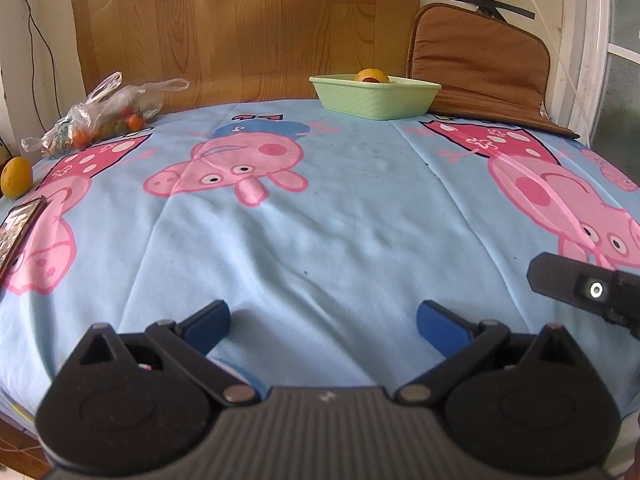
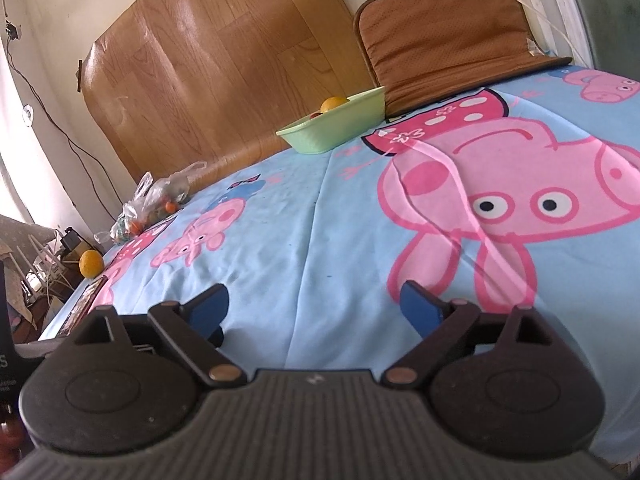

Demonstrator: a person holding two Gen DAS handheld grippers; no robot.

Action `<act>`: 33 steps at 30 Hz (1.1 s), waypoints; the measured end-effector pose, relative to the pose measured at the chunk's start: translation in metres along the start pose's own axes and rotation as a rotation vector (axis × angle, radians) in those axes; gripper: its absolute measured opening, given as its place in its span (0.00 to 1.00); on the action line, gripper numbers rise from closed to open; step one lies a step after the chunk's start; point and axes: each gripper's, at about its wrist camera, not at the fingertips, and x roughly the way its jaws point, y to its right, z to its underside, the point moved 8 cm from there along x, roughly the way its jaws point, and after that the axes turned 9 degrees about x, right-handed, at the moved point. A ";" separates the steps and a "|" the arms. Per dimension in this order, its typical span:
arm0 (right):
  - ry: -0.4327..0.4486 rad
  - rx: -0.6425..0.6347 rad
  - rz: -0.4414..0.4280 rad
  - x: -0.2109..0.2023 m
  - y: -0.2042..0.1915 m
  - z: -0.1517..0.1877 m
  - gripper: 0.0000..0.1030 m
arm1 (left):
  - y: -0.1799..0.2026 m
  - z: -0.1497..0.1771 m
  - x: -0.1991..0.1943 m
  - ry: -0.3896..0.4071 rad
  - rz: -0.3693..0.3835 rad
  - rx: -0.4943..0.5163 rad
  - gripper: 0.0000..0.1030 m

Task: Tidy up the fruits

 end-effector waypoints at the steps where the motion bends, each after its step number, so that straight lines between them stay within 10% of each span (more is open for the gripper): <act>1: 0.000 -0.001 0.000 0.000 0.000 0.000 0.92 | 0.000 0.000 0.000 0.000 0.000 0.000 1.00; 33: 0.000 0.007 -0.010 -0.002 0.000 0.000 0.92 | 0.000 0.000 0.000 0.021 -0.002 0.004 1.00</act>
